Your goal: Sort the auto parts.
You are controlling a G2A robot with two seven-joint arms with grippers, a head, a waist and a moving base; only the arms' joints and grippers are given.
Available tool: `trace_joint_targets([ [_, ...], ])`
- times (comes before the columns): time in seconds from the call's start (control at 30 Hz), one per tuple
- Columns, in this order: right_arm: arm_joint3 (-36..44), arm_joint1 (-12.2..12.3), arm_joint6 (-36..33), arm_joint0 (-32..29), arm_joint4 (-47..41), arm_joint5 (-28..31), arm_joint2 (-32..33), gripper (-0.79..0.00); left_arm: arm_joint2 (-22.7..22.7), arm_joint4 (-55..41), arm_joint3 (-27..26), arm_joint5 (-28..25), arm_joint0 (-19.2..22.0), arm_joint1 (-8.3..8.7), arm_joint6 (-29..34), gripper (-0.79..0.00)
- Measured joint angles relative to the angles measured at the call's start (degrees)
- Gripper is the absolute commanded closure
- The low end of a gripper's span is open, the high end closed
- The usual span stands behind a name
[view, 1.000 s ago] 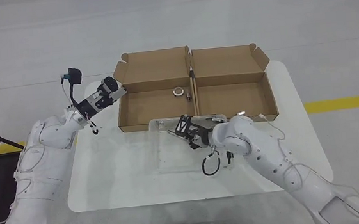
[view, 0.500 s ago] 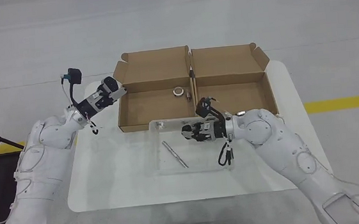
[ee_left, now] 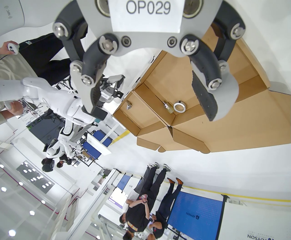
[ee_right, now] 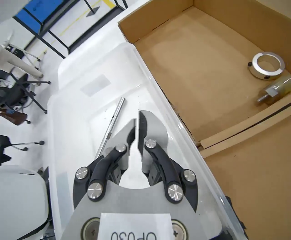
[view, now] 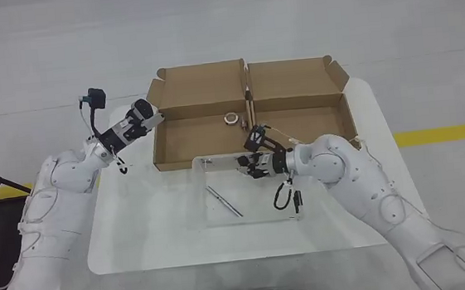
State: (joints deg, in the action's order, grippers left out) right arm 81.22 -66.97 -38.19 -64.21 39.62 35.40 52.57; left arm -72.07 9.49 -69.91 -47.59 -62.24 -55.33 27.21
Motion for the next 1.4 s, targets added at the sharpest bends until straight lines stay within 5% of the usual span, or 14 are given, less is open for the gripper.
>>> trace_joint_targets([
  [0.03, 1.0, 0.0, 0.5, -0.4, 0.8, 0.2, -0.3, -0.763, 0.0, 0.0, 0.0, 0.0, 0.0, 0.00, 0.0, -0.785],
  [0.07, 1.6, 0.0, 0.7, -0.6, 1.0, 0.3, -0.4, -0.785, 0.0, 0.0, 0.0, 0.0, 0.0, 0.00, 0.0, -0.785],
  [0.63, 4.1, 0.0, -0.7, -1.4, 4.4, -3.1, -1.8, -0.785, 0.0, 0.0, 0.0, 0.0, 0.0, 0.00, 0.0, -0.785],
  [0.67, 4.2, -0.1, -2.1, -1.3, 5.4, -4.9, -2.4, -0.760, 0.0, 0.0, 0.0, 0.0, 0.0, 0.00, 0.0, -0.785],
  [0.7, 4.4, -0.2, -3.5, -1.1, 6.3, -6.5, -3.0, -0.582, 0.0, 0.0, 0.0, 0.0, 0.0, 0.00, 0.0, -0.785],
  [0.77, 4.8, -0.4, -5.5, -0.8, 7.3, -9.1, -4.0, -0.413, 0.0, 0.0, 0.0, 0.0, 0.0, 0.00, 0.0, -0.785],
  [1.07, 7.2, -0.7, -10.7, -0.8, 11.1, -16.4, -6.0, -0.391, 0.0, 0.0, 0.0, 0.0, 0.0, 0.00, 0.0, -0.785],
  [1.13, 8.0, -0.9, -11.9, -1.0, 12.0, -18.1, -6.7, -0.508, 0.0, 0.0, 0.0, 0.0, 0.0, 0.00, 0.0, -0.785],
  [1.2, 8.7, -0.9, -12.9, -1.2, 12.6, -19.5, -7.1, -0.785, 0.0, 0.0, 0.0, 0.0, 0.0, 0.00, 0.0, -0.785],
  [1.4, 10.7, -1.0, -14.0, -1.9, 13.0, -21.2, -7.5, -0.785, 0.0, 0.0, 0.0, 0.0, 0.0, 0.00, 0.0, -0.785],
])
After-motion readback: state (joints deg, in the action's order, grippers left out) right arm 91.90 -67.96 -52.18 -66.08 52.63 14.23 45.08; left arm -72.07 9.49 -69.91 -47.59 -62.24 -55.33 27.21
